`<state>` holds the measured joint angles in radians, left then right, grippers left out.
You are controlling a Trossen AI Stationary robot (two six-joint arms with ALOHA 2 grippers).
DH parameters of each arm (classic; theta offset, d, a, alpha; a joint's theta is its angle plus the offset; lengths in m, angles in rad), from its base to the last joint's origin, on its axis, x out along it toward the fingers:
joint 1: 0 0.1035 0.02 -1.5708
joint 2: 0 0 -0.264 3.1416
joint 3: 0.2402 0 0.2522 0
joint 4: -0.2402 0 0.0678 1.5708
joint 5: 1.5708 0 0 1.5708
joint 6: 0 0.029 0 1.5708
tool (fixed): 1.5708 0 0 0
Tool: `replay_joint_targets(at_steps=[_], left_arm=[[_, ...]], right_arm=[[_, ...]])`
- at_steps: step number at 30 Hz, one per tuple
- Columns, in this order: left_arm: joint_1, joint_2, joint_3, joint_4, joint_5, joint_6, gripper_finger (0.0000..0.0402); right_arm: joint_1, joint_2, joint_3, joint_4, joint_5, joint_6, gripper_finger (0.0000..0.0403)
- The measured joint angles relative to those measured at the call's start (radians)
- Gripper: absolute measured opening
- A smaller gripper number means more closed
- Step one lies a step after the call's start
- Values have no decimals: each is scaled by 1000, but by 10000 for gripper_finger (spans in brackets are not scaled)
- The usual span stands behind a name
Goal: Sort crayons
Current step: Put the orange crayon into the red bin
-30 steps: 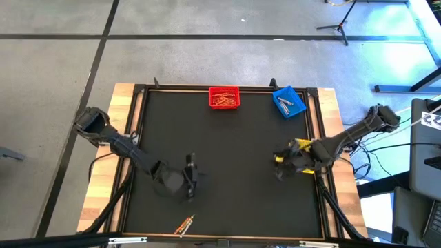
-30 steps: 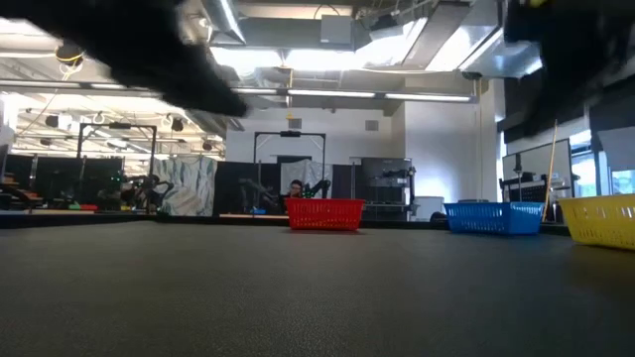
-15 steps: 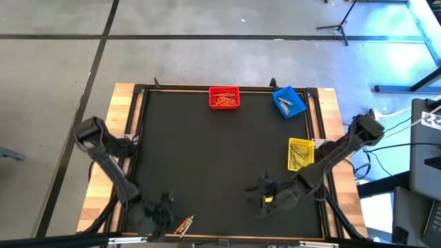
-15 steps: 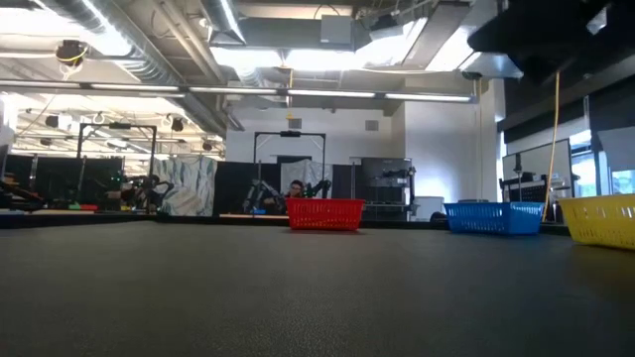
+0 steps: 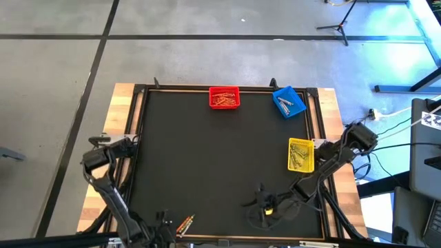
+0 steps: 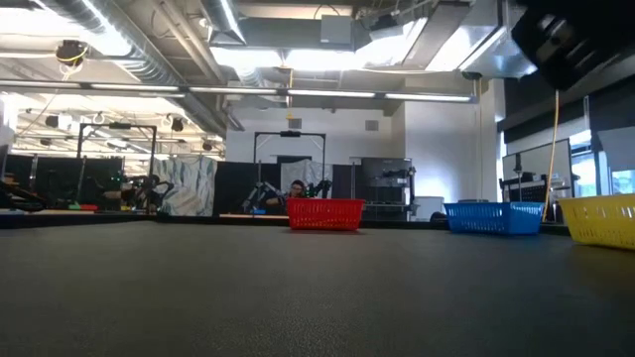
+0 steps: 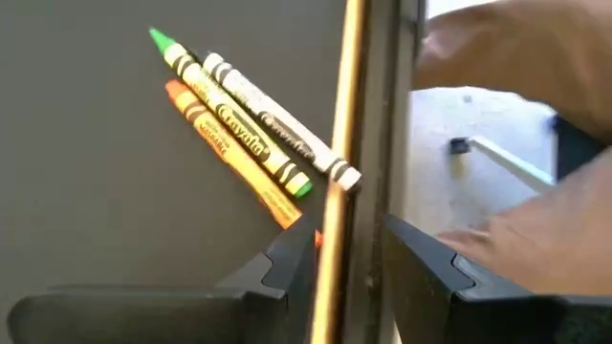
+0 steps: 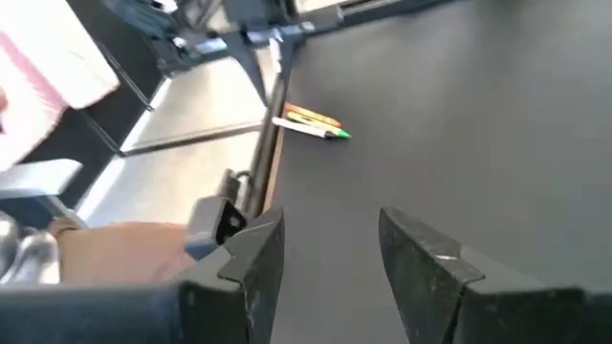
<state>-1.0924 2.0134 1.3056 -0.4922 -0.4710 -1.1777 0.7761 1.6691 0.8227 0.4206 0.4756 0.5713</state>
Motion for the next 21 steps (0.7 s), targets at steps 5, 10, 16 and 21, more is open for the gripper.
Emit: replay_joint_targets(at_steps=[5, 10, 16, 21], left_arm=[[1, 25, 8, -19, -25, -48, 107], [1, 26, 8, -29, -35, -61, 107], [6, 31, 6, -78, -34, -65, 107], [15, 30, 7, -146, -35, -110, 107]], right_arm=[[18, 0, 0, 12, 6, 4, 170], [16, 0, 0, 17, 12, 10, 170], [16, 0, 0, 20, 13, 10, 170], [16, 2, 0, 21, 13, 3, 170]])
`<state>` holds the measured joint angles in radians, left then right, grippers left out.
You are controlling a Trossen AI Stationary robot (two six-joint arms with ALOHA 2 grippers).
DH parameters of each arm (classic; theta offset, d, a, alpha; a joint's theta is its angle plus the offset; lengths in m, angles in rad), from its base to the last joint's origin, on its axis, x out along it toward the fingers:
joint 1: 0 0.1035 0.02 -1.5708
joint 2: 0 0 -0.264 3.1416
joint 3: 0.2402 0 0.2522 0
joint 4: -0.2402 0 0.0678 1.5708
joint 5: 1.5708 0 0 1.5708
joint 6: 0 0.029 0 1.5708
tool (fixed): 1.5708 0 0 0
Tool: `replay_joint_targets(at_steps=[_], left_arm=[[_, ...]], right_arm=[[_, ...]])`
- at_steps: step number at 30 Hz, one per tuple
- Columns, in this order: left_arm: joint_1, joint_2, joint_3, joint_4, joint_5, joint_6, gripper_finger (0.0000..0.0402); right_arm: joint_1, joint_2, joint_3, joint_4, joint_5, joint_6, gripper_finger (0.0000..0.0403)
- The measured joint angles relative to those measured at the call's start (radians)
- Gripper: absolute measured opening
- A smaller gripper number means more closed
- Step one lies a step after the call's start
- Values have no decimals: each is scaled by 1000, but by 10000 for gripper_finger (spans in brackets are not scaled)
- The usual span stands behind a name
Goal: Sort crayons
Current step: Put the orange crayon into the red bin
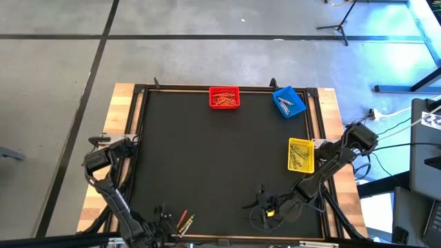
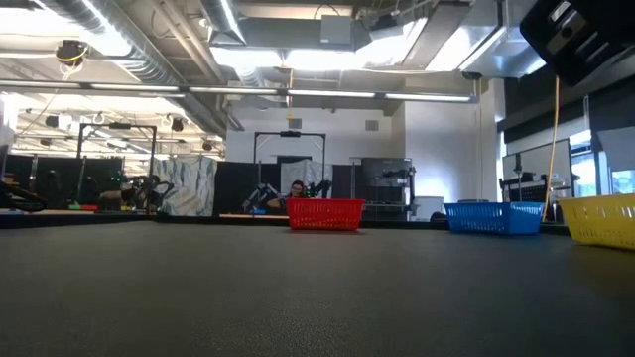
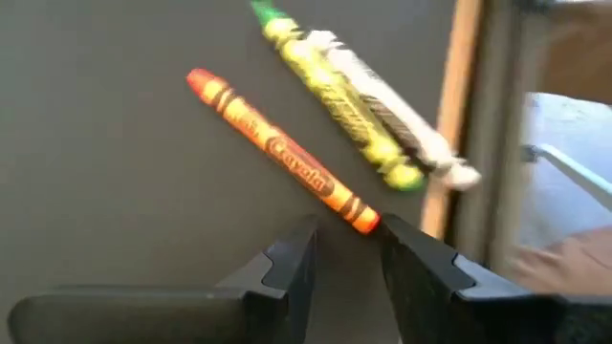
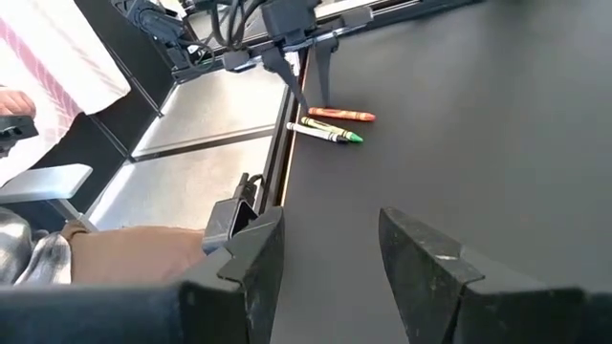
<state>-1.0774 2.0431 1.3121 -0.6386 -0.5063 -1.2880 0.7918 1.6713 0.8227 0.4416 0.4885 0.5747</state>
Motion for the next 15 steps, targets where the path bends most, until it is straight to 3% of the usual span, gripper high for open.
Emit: replay_joint_targets(at_steps=[15], left_arm=[[37, -7, 1, -129, 0, -118, 107]], right_arm=[[0, 2, 0, -1, 0, 0, 170]])
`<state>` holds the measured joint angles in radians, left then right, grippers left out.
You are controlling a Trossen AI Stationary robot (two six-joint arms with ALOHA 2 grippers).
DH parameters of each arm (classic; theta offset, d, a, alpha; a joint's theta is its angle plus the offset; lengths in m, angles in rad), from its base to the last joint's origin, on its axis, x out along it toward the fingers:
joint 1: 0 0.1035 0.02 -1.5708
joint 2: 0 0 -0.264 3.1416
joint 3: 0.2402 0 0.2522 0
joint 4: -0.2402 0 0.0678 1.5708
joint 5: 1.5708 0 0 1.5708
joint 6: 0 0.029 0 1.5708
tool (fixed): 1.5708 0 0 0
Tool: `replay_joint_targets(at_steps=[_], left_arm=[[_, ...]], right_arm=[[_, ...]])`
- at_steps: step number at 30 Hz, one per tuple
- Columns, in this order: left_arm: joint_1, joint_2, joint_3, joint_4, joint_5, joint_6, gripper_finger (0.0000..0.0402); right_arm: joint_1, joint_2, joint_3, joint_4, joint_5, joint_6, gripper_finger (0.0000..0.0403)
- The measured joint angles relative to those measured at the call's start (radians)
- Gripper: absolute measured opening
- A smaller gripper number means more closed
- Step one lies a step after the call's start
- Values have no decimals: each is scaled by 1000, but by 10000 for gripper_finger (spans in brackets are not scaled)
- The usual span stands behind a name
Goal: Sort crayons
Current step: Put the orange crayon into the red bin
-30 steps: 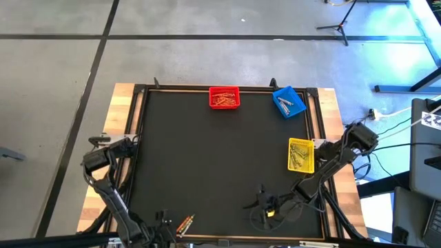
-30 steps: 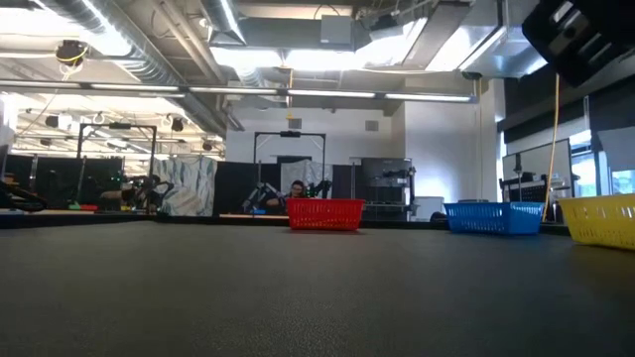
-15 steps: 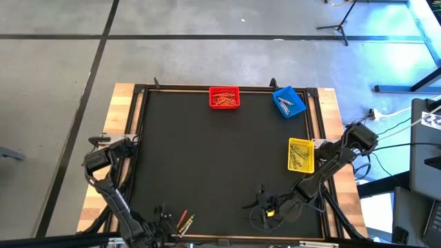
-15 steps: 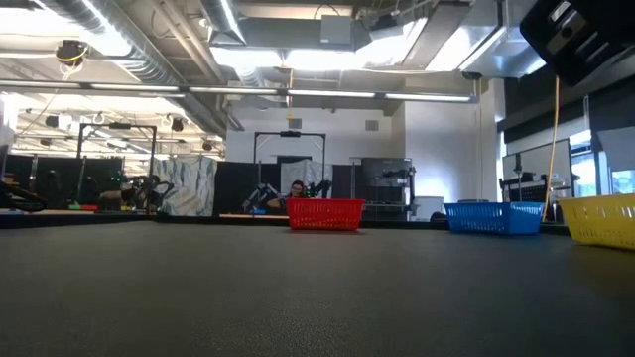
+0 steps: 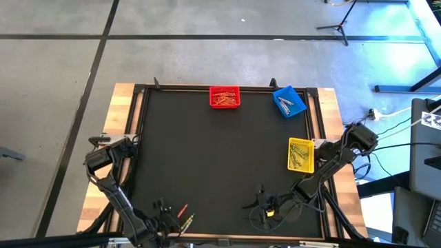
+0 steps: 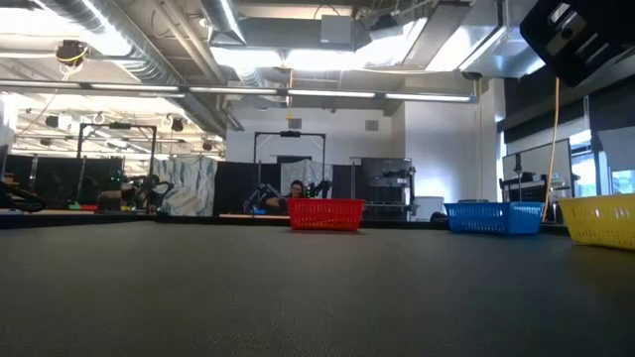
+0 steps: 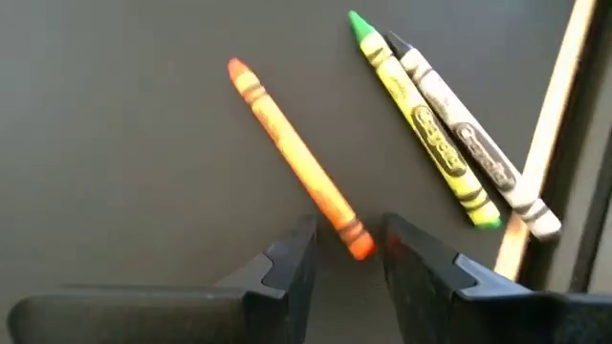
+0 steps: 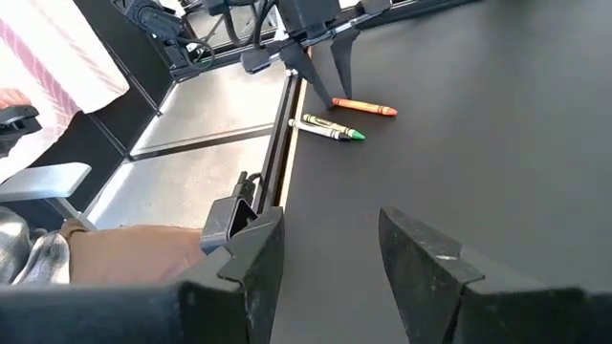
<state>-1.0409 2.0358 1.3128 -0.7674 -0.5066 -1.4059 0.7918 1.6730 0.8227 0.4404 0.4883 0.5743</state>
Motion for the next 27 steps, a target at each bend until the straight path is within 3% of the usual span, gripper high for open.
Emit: replay_joint_targets(at_steps=[7, 14, 18, 24, 27], left_arm=[[22, 0, -2, -14, -49, -51, 107], [43, -1, -20, -6, 1, -33, 100], [48, -5, -38, 1, 18, -34, 78], [47, -4, -39, -7, 2, -12, 14], [47, -5, -39, -6, -12, -5, 9]], right_arm=[[0, 0, 0, 0, 1, 0, 170], [0, 0, 0, -1, 1, 0, 170], [0, 0, 0, -1, 1, 0, 170], [0, 0, 0, -2, 1, 0, 170], [-1, 1, 0, 6, 5, 13, 170]])
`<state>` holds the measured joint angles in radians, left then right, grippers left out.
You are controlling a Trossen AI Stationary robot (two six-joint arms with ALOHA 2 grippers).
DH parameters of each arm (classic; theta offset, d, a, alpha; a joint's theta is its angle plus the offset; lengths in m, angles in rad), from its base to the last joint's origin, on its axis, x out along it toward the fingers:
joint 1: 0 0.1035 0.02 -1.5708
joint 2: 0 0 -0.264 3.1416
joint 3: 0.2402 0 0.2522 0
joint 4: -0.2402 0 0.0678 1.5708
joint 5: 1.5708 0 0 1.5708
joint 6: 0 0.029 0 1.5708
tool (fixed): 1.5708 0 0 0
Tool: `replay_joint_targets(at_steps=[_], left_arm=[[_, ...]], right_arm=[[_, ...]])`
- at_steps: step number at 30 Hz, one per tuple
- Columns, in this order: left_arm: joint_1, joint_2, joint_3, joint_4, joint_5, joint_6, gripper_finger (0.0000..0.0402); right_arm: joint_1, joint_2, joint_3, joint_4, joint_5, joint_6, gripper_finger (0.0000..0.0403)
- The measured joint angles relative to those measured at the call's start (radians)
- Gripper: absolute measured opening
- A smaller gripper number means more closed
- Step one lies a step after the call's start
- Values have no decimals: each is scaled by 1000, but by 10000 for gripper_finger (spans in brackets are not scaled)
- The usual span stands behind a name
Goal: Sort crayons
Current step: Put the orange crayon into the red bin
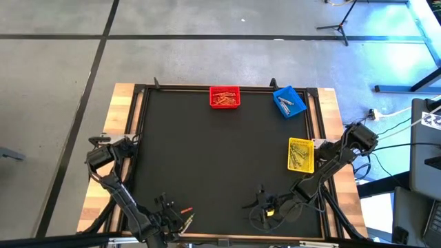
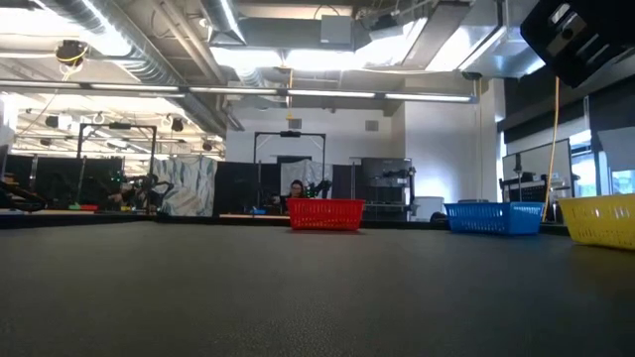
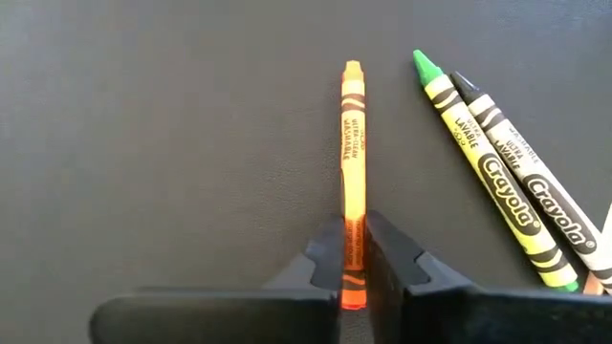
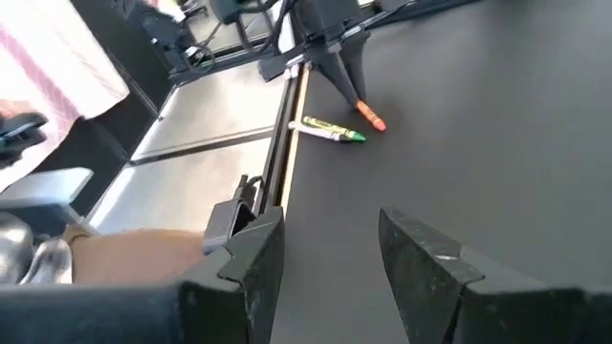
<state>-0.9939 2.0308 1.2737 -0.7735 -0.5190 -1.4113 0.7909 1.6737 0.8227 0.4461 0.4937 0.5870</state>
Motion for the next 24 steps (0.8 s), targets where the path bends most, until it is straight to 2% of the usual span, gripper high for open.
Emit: replay_joint_targets(at_steps=[5, 12, 19, 24], left_arm=[[-3, 2, 57, -75, -39, 39, 14], [-2, 2, 204, -218, -175, 152, 15], [15, -1, 254, -187, -425, 300, 15], [69, -2, 231, -146, -458, 370, 7]], right_arm=[[-11, 0, 0, 2, 55, 10, 176], [-35, 0, 0, -1, 87, 5, 232], [-41, 25, 0, 85, 185, -151, 241], [-42, 99, 0, 268, 196, -314, 235]])
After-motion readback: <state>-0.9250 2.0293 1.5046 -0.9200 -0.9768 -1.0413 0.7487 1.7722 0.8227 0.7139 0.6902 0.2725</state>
